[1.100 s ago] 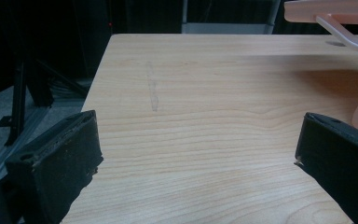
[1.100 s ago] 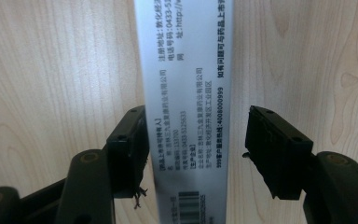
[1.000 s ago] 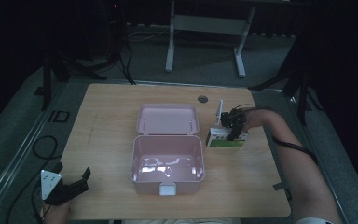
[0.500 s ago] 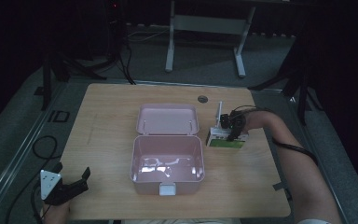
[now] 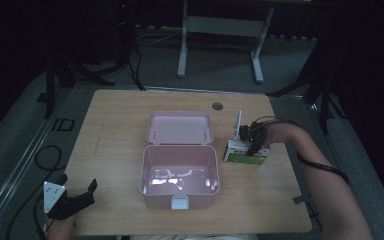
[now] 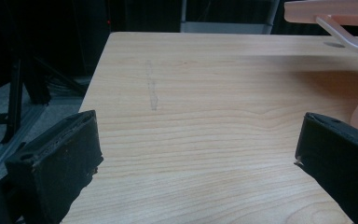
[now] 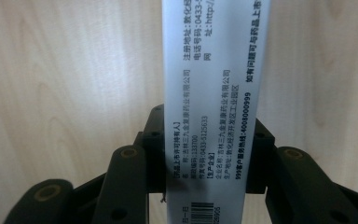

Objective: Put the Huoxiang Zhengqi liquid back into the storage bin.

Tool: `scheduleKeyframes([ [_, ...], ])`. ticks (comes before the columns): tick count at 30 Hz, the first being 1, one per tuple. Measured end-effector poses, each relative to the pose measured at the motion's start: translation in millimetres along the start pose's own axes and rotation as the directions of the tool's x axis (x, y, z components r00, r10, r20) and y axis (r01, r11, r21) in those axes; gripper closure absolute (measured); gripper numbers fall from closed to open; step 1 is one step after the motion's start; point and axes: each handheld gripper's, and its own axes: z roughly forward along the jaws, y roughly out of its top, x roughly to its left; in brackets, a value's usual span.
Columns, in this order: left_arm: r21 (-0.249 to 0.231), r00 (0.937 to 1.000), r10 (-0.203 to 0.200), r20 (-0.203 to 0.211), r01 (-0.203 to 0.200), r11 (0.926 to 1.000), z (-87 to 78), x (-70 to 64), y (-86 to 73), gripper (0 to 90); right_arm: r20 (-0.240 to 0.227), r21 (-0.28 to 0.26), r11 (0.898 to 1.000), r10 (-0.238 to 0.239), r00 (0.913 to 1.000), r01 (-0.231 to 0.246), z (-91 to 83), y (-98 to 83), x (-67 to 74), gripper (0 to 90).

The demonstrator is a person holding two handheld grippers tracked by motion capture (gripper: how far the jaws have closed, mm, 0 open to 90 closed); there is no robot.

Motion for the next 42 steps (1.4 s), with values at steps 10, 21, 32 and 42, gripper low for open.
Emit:
scheduleKeyframes([
  [10,-0.008,1.0,0.002,-0.003,-0.002,1.0,-0.7,-0.4,-0.4,0.3,-0.005,0.015,1.0,0.005,1.0,-0.005,-2.0,-6.1,25.7,62.0],
  [21,-0.006,1.0,-0.002,-0.006,0.002,1.0,-1.8,-0.4,-0.7,0.3,0.004,0.021,0.999,0.04,0.9992,-0.04,-4.0,-13.2,52.1,62.0],
  [32,-0.002,1.0,-0.005,-0.007,0.005,1.0,-1.5,-0.2,-0.6,0.3,-0.003,0.016,1.0,0.015,0.9999,-0.015,-7.1,-19.3,85.3,62.1],
  [42,0.002,0.9999,-0.007,-0.008,0.007,1.0,-1.2,-0.1,-0.4,0.3,-0.005,0.021,1.0,-0.007,1.0,0.007,-16.7,-18.0,104.9,62.1],
])
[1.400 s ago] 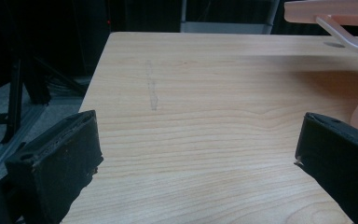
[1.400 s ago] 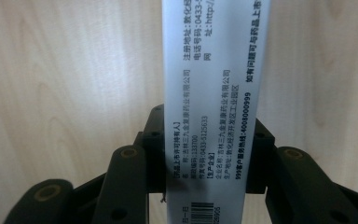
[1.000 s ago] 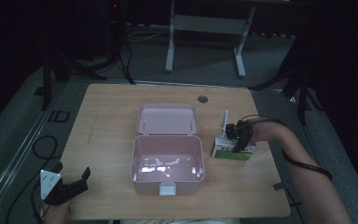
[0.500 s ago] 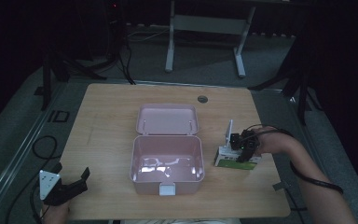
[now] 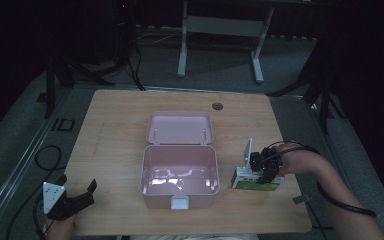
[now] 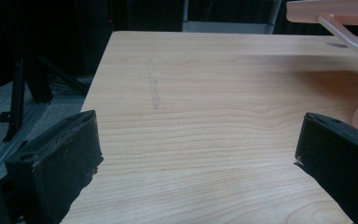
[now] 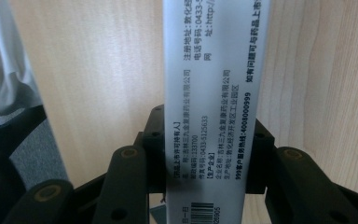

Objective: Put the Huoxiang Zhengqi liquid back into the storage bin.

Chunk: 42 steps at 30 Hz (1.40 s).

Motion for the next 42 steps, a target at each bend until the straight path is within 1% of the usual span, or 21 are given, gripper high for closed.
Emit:
scheduleKeyframes([
  [1,0.0,1.0,-0.001,0.0,0.001,1.0,0.1,0.0,0.0,0.3,0.003,-0.006,1.0,-0.01,0.9999,0.01,-4.6,0.8,3.0,62.2],
  [5,0.001,1.0,0.002,0.0,-0.002,1.0,0.2,-0.1,0.1,0.3,0.003,-0.018,1.0,-0.016,0.9999,0.016,-11.0,2.4,7.1,62.2],
  [8,0.0,1.0,-0.002,0.001,0.002,1.0,0.0,0.1,0.0,0.3,-0.013,-0.017,0.999,-0.035,0.9993,0.034,-16.8,4.7,13.0,62.1],
  [10,0.001,1.0,0.0,0.001,0.0,1.0,0.1,0.0,0.0,0.3,-0.017,-0.016,0.999,-0.032,0.9993,0.031,-19.6,4.9,14.6,62.1],
  [12,0.001,1.0,0.001,0.001,-0.001,1.0,0.1,0.1,0.1,0.3,-0.011,-0.012,0.999,-0.031,0.9995,0.031,-23.8,5.2,15.9,62.1],
  [16,0.004,1.0,0.003,0.001,-0.003,1.0,0.2,-0.1,0.2,0.3,-0.007,-0.019,1.0,-0.022,0.9997,0.022,-38.4,6.0,16.0,62.1],
  [18,0.005,1.0,0.004,0.001,-0.004,1.0,0.3,-0.2,0.2,0.3,-0.003,-0.024,0.999,-0.028,0.9996,0.028,-47.0,6.8,16.2,62.1],
  [19,0.005,1.0,0.004,0.001,-0.004,1.0,0.3,-0.2,0.2,0.3,-0.003,-0.024,0.999,-0.028,0.9996,0.028,-47.0,6.8,16.2,62.1],
  [20,0.004,1.0,0.003,0.001,-0.003,1.0,0.3,-0.2,0.2,0.3,0.002,-0.023,0.999,-0.028,0.9996,0.028,-52.3,7.8,16.2,62.1],
  [21,0.005,1.0,0.003,0.001,-0.003,1.0,0.3,0.0,0.2,0.3,0.009,-0.014,0.999,-0.029,0.9995,0.029,-61.4,10.1,16.7,62.1],
  [22,0.005,1.0,0.003,0.001,-0.003,1.0,0.3,0.0,0.2,0.3,0.009,-0.014,0.999,-0.029,0.9995,0.029,-61.4,10.1,16.7,62.1],
  [23,0.004,1.0,0.003,0.002,-0.003,1.0,0.4,-0.1,0.2,0.3,0.014,-0.009,0.999,-0.036,0.9993,0.036,-69.5,12.6,17.2,62.1],
  [26,0.004,1.0,0.003,0.003,-0.003,1.0,0.3,-0.1,0.2,0.3,0.018,-0.007,0.999,-0.035,0.9992,0.035,-81.3,16.2,16.8,62.1],
  [32,0.005,1.0,0.003,0.004,-0.003,1.0,0.3,0.0,0.2,0.3,0.047,0.0,1.0,-0.031,0.9984,0.031,-106.2,26.0,15.5,62.1],
  [34,0.006,1.0,0.006,0.005,-0.006,1.0,0.3,0.0,0.3,0.3,0.05,-0.001,1.0,-0.029,0.9983,0.03,-113.7,30.5,15.4,62.1],
  [38,0.004,1.0,0.003,0.005,-0.003,1.0,0.2,0.0,0.2,0.3,0.041,-0.013,0.999,-0.032,0.9986,0.033,-122.8,39.1,13.4,62.1],
  [42,0.005,1.0,0.005,0.005,-0.005,1.0,0.3,-0.1,0.2,0.3,0.051,-0.012,0.999,-0.044,0.9978,0.044,-129.3,50.7,14.8,62.1],
])
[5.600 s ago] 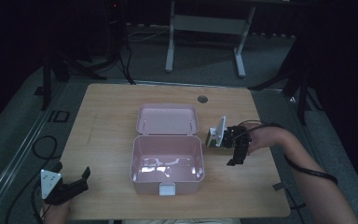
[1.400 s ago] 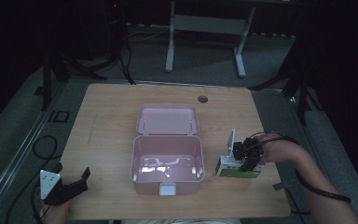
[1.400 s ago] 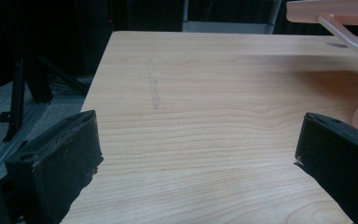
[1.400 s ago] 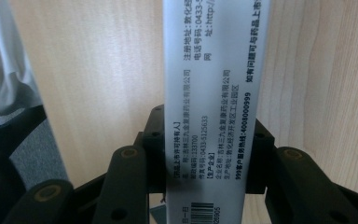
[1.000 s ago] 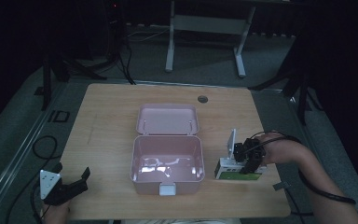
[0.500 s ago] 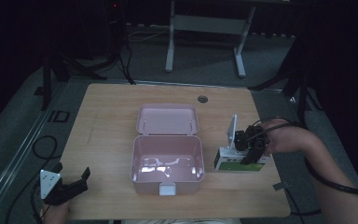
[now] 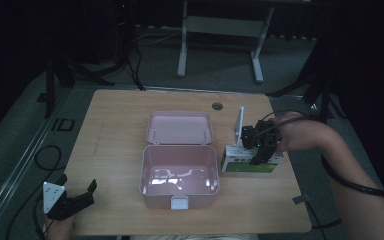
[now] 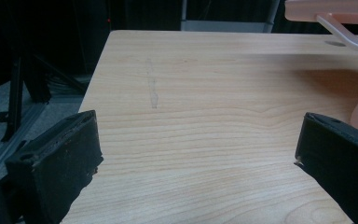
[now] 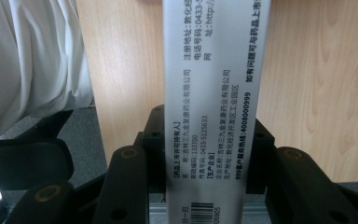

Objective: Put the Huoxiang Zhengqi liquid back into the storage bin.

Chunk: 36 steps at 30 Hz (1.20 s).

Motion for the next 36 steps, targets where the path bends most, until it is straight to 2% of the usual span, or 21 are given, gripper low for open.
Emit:
scheduleKeyframes([
  [10,0.001,1.0,0.003,0.004,-0.003,1.0,0.5,-0.2,0.1,0.3,-0.003,-0.034,0.999,-0.03,0.9995,0.03,-9.8,39.0,-2.6,62.1],
  [19,0.004,1.0,0.009,0.003,-0.009,0.9999,1.1,-0.9,0.4,0.3,-0.023,-0.037,0.997,-0.071,0.9972,0.071,-6.5,79.7,0.2,62.1],
  [29,0.005,0.9999,0.011,0.001,-0.011,0.9999,1.1,-1.1,0.4,0.3,-0.029,-0.023,0.995,-0.093,0.9952,0.093,-4.7,108.7,1.2,62.1],
  [36,0.005,1.0,0.009,0.002,-0.009,0.9999,1.1,-1.0,0.3,0.3,-0.04,-0.035,0.994,-0.105,0.9937,0.103,-3.0,124.9,3.5,62.1],
])
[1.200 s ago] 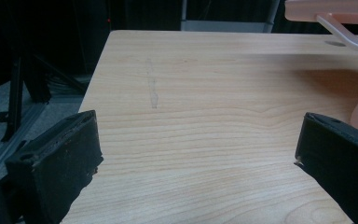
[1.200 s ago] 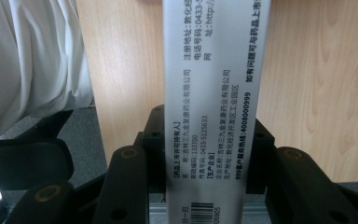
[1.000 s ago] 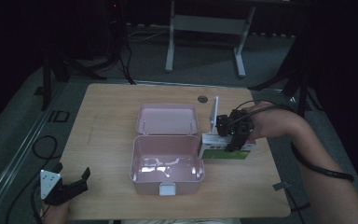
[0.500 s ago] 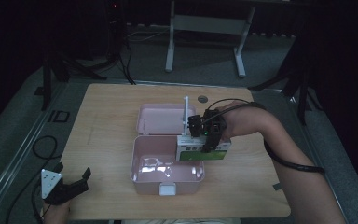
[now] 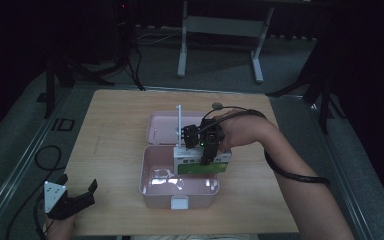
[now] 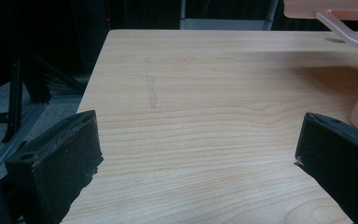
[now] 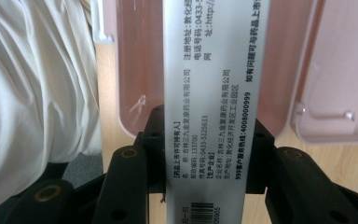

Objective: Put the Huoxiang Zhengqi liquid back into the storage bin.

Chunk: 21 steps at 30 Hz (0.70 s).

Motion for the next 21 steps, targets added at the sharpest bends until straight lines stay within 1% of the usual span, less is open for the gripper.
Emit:
scheduleKeyframes([
  [5,0.002,1.0,0.002,0.001,-0.002,1.0,0.1,0.0,0.1,0.3,-0.017,-0.014,1.0,-0.008,0.9998,0.008,6.6,12.3,2.0,62.1],
  [9,0.002,1.0,0.001,0.003,-0.001,1.0,0.1,0.1,0.1,0.3,-0.024,-0.007,1.0,-0.011,0.9997,0.011,17.5,20.5,2.0,62.1],
  [13,0.002,1.0,0.004,0.005,-0.004,1.0,0.2,-0.2,0.1,0.3,-0.051,-0.02,1.0,-0.009,0.9986,0.008,29.3,27.0,0.0,62.1],
  [14,0.001,1.0,0.004,0.005,-0.004,1.0,0.2,-0.2,0.0,0.3,-0.054,-0.015,1.0,-0.01,0.9985,0.01,32.4,28.5,0.0,62.1],
  [17,0.002,1.0,0.002,0.005,-0.002,1.0,0.1,0.0,0.0,0.3,-0.04,0.003,1.0,0.002,0.9992,-0.002,45.1,31.7,-0.3,62.0],
  [19,0.001,1.0,0.002,0.005,-0.002,1.0,0.0,0.1,0.0,0.3,-0.045,0.012,1.0,0.006,0.999,-0.006,54.8,31.8,-2.2,62.0],
  [21,0.0,1.0,0.002,0.006,-0.002,1.0,0.1,0.0,0.0,0.3,-0.06,0.011,1.0,0.012,0.9981,-0.011,64.6,30.9,-4.5,62.1],
])
